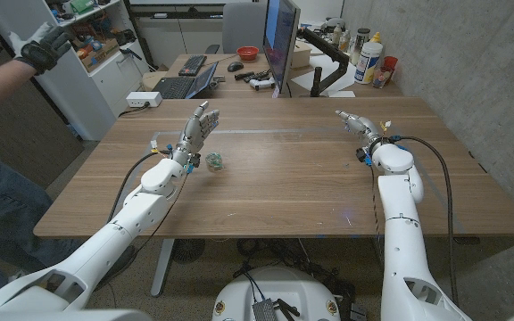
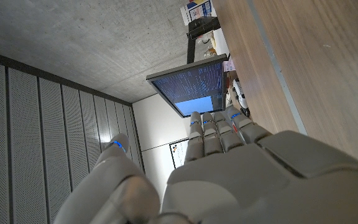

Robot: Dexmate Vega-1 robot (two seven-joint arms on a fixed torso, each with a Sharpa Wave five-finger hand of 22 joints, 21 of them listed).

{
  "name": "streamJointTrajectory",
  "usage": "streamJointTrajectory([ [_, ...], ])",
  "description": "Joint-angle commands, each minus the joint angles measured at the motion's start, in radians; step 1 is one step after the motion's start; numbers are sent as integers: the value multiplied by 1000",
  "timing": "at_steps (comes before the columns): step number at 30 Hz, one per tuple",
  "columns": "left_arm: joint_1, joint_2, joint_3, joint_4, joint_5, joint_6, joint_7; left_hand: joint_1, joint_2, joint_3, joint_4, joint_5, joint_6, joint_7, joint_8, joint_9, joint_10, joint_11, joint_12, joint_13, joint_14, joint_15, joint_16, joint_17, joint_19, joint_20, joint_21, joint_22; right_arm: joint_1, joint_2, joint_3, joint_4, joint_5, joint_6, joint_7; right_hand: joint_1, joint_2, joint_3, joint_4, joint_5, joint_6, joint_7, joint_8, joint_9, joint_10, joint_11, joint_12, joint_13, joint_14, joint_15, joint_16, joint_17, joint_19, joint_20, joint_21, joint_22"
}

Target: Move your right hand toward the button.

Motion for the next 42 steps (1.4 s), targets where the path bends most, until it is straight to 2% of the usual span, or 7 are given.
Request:
streamJointTrajectory([
  [1, 3, 5, 0, -6, 2, 0, -2, 6, 9, -3, -2, 5, 12, 2, -1, 2, 5, 3, 6, 2, -4, 3, 3, 4, -2, -8, 6, 3, -8, -24, -24, -33, -48, -30, 17, 14, -8, 0, -8, 6, 17, -3, 7, 4, 3, -5, 3, 4, 3, 1, 3, 2, -9, 8, -10, 3],
  [12, 2, 3, 0, -7, 1, -2, -4, 6, 9, -5, -3, 5, 14, 2, -2, 2, 6, 4, 6, 2, -4, 7, 4, 4, -4, -5, 6, 3, -8, -40, -43, -49, -89, -63, 25, 23, -32, -8, -18, 14, 19, -12, 2, 4, -5, -15, -1, 5, -13, 0, -2, 3, -30, 66, -30, 4],
  [19, 1, 7, -2, -16, -2, 1, -7, 5, 11, -9, -5, 7, 10, 0, -7, 2, 1, 42, 5, 2, -10, 37, 2, 5, -9, 0, 6, 3, 0, -54, -59, -57, -126, -98, 36, 34, -43, -11, -25, 22, 10, -21, -4, 4, -15, -22, -5, 5, -27, -5, -4, 3, -38, 122, -43, 5],
  [22, -1, 10, -2, -19, -1, 3, -9, 5, 13, -13, -6, 8, 9, 0, -9, 3, 1, 47, 5, 2, -12, 50, 3, 5, -11, 40, 8, 4, 3, -63, -69, -60, -146, -110, 42, 40, -48, -12, -27, 26, 6, -24, -6, 4, -19, -26, -6, 5, -31, -6, -3, 4, -43, 153, -49, 6],
  [26, -2, 10, -2, -20, 0, 6, -7, 4, 15, -15, -7, 9, 9, -2, -10, 3, 1, 59, 6, 2, -14, 61, 3, 5, -12, 60, 9, 4, 6, -69, -76, -63, -161, -120, 42, 44, -50, -12, -29, 28, 4, -25, -7, 5, -22, -28, -7, 5, -34, -6, -4, 4, -47, 160, -52, 6],
  [30, -2, 9, -2, -19, 2, 4, -4, 4, 16, -17, -8, 9, 10, -2, -11, 3, 3, 65, 7, 2, -14, 61, 3, 5, -16, 39, 8, 4, 6, -77, -90, -72, -191, -141, 40, 47, -52, -12, -30, 30, 3, -27, -7, 5, -24, -29, -7, 5, -39, -3, -5, 4, -51, 158, -56, 6],
  [42, 1, 12, 3, -29, 9, 9, -1, 4, 18, -20, -9, 10, 15, -2, -10, 3, 3, 58, 7, 2, -16, 53, 3, 6, -19, 30, 8, 4, 1, -99, -123, -102, -266, -201, 52, 56, -56, -12, -31, 36, 5, -29, -7, 5, -23, -33, -6, 6, -44, -2, -4, 4, -61, 143, -65, 7],
])
